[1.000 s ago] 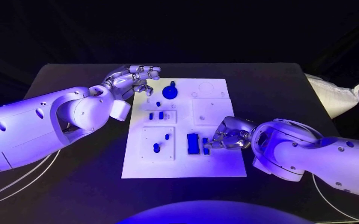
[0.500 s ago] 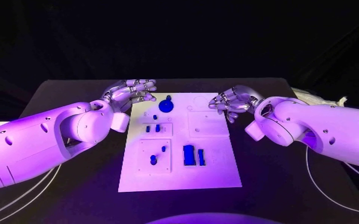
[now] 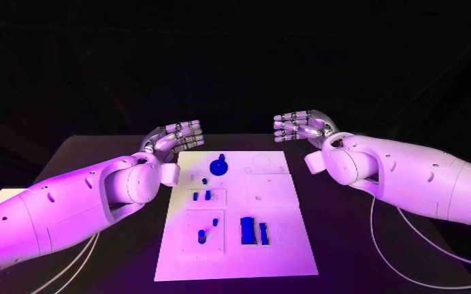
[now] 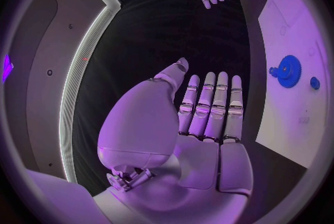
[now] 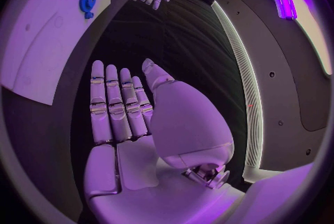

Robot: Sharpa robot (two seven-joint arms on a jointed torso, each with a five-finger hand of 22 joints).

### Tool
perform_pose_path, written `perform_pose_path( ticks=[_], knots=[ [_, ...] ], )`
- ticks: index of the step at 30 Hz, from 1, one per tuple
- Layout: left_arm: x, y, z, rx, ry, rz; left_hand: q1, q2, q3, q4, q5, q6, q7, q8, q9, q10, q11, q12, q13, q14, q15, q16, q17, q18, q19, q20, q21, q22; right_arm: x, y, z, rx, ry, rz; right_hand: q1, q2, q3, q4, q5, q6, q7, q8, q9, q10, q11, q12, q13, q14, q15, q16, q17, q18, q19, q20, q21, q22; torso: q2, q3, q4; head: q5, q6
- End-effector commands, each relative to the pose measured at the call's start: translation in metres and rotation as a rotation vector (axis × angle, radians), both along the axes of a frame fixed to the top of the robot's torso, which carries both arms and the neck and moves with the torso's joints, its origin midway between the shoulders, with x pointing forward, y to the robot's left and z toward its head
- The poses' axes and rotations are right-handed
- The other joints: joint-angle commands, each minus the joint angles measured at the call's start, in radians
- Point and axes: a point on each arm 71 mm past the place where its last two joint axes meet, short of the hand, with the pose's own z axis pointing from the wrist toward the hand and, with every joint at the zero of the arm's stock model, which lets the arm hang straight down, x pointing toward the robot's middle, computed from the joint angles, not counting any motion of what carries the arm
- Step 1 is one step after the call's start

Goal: Assemble the parts on the task board

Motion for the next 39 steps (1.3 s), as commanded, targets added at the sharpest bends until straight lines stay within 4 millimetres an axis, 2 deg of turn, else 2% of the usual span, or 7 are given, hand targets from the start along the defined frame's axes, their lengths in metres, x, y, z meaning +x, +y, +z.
perform_pose_path(
  ticks=[1,14,16,17,23,24,39],
  knots=[
    [0.000,0.000,0.000,0.000,0.000,-0.003,-0.409,0.070,-0.078,-0.017,-0.034,-0.281,-0.038,-0.073,-0.066,-0.294,-0.059,-0.034,-0.063,-0.264,-0.048,-0.061,-0.040,-0.051,-0.214,-0.087,-0.064,-0.136,-0.001,0.000,0.000,-0.003,0.001,0.000,-0.424,0.012,-0.047,-0.004,-0.048,-0.285,-0.053,-0.064,-0.048,-0.325,-0.045,-0.065,-0.046,-0.322,-0.036,-0.077,-0.059,-0.053,-0.305,-0.067,-0.050,-0.045,-0.001,0.0003,0.0000,0.000,0.001],
    [-0.023,-0.010,-0.004,0.096,-0.058,0.092,-0.790,0.070,-0.152,-0.017,-0.113,-0.542,-0.128,-0.073,-0.066,-0.566,-0.113,-0.106,-0.063,-0.511,-0.158,-0.116,-0.125,-0.085,-0.413,-0.166,-0.064,-0.259,-0.029,0.028,-0.011,0.083,-0.035,-0.105,-0.817,0.012,-0.089,-0.004,-0.159,-0.549,-0.102,-0.064,-0.149,-0.626,-0.144,-0.065,-0.134,-0.622,-0.118,-0.077,-0.110,-0.089,-0.589,-0.129,-0.156,-0.139,-0.065,0.0427,-0.0019,0.049,0.066],
    [-0.030,-0.012,-0.005,0.123,-0.078,0.118,-0.839,0.070,-0.161,-0.017,-0.113,-0.576,-0.128,-0.073,-0.066,-0.601,-0.120,-0.106,-0.063,-0.543,-0.158,-0.192,-0.125,-0.085,-0.438,-0.177,-0.064,-0.275,-0.038,0.036,-0.014,0.101,-0.042,-0.135,-0.867,0.012,-0.160,-0.004,-0.159,-0.584,-0.177,-0.064,-0.149,-0.665,-0.144,-0.065,-0.134,-0.662,-0.118,-0.077,-0.180,-0.092,-0.627,-0.137,-0.156,-0.139,-0.067,0.0441,-0.0019,0.051,0.068],
    [-0.033,-0.013,-0.005,0.134,-0.087,0.130,-0.859,0.070,-0.164,-0.017,-0.113,-0.590,-0.128,-0.073,-0.066,-0.616,-0.192,-0.106,-0.063,-0.556,-0.158,-0.192,-0.125,-0.087,-0.448,-0.181,-0.064,-0.281,-0.042,0.038,-0.015,0.108,-0.044,-0.148,-0.888,0.012,-0.160,-0.004,-0.159,-0.598,-0.177,-0.064,-0.149,-0.681,-0.144,-0.065,-0.134,-0.678,-0.118,-0.077,-0.180,-0.092,-0.642,-0.140,-0.156,-0.139,-0.067,0.0441,-0.0019,0.051,0.068],
    [-0.047,-0.018,-0.004,0.186,-0.130,0.181,-0.968,0.070,-0.183,-0.017,-0.113,-0.665,-0.128,-0.073,-0.066,-0.693,-0.192,-0.106,-0.063,-0.626,-0.158,-0.192,-0.125,-0.172,-0.504,-0.203,-0.064,-0.315,-0.060,0.051,-0.019,0.132,-0.049,-0.207,-0.998,0.012,-0.160,-0.004,-0.159,-0.673,-0.177,-0.064,-0.149,-0.768,-0.144,-0.065,-0.134,-0.765,-0.118,-0.077,-0.180,-0.103,-0.724,-0.222,-0.156,-0.139,-0.067,0.0441,-0.0019,0.051,0.068],
    [-0.048,-0.018,-0.004,0.190,-0.134,0.185,-0.984,0.070,-0.187,-0.017,-0.113,-0.676,-0.128,-0.073,-0.066,-0.705,-0.192,-0.106,-0.063,-0.637,-0.158,-0.192,-0.125,-0.172,-0.512,-0.207,-0.064,-0.320,-0.062,0.052,-0.019,0.134,-0.050,-0.212,-1.015,0.012,-0.160,-0.004,-0.159,-0.684,-0.177,-0.064,-0.149,-0.781,-0.144,-0.065,-0.134,-0.778,-0.118,-0.077,-0.180,-0.178,-0.737,-0.222,-0.156,-0.139,-0.067,0.0441,-0.0019,0.051,0.068],
    [-0.051,-0.019,-0.003,0.200,-0.143,0.195,-1.164,0.070,-0.258,-0.017,-0.113,-0.800,-0.128,-0.073,-0.066,-0.833,-0.192,-0.106,-0.063,-0.753,-0.158,-0.192,-0.125,-0.172,-0.603,-0.286,-0.064,-0.439,-0.065,0.055,-0.019,0.137,-0.050,-0.223,-1.197,0.012,-0.160,-0.004,-0.159,-0.810,-0.177,-0.064,-0.149,-0.924,-0.144,-0.065,-0.134,-0.921,-0.118,-0.077,-0.180,-0.178,-0.873,-0.222,-0.156,-0.139,-0.067,0.0441,-0.0019,0.051,0.068]
  ],
)
